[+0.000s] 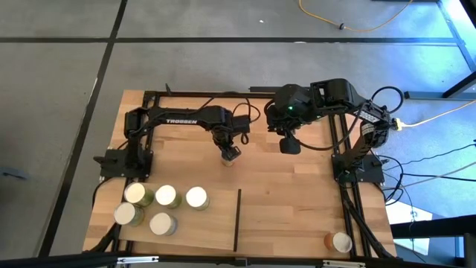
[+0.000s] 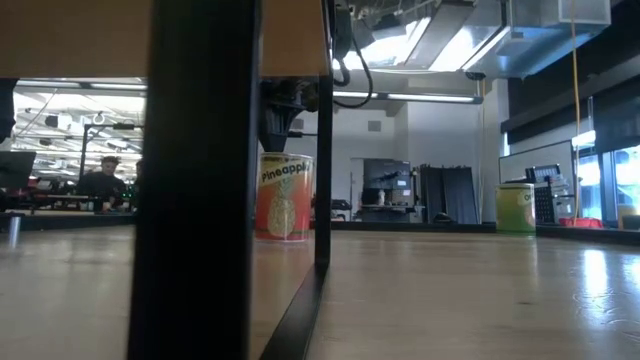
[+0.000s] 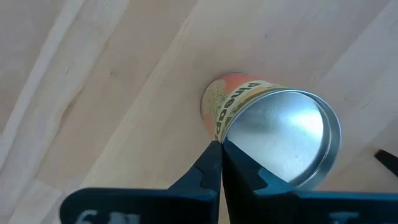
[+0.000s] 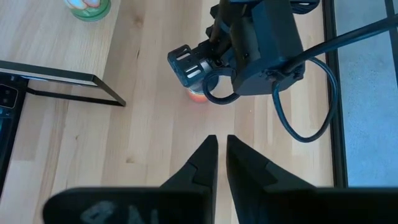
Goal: Pick and place cans onto a shelf
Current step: Put the top canned pineapple on the shelf
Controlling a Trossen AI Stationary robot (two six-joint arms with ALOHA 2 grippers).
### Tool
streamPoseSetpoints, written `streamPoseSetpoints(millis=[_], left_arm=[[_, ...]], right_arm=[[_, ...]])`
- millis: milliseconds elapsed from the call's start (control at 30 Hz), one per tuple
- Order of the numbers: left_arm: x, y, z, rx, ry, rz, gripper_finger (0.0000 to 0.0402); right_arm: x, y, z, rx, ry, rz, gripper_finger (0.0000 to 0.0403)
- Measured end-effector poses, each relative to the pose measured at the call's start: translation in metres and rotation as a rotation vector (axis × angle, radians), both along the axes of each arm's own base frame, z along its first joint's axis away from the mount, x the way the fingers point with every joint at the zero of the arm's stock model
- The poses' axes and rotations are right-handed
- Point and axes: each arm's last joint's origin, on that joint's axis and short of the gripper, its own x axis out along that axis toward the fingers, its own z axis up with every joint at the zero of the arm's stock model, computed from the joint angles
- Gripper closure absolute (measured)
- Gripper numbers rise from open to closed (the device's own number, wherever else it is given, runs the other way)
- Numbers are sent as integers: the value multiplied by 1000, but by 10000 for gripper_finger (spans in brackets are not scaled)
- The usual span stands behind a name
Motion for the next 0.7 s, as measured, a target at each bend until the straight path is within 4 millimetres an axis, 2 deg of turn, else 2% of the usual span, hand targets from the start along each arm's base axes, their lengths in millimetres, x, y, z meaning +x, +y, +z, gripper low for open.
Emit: streamPoseSetpoints(millis=[467,700], left_arm=[[-1,-1,3,-43,-16,-59,401],[-12,1,26,-20,-73,-53,401]], right_arm=[[0,0,0,-1,0,2,366],[0,0,0,-1,0,1,366]])
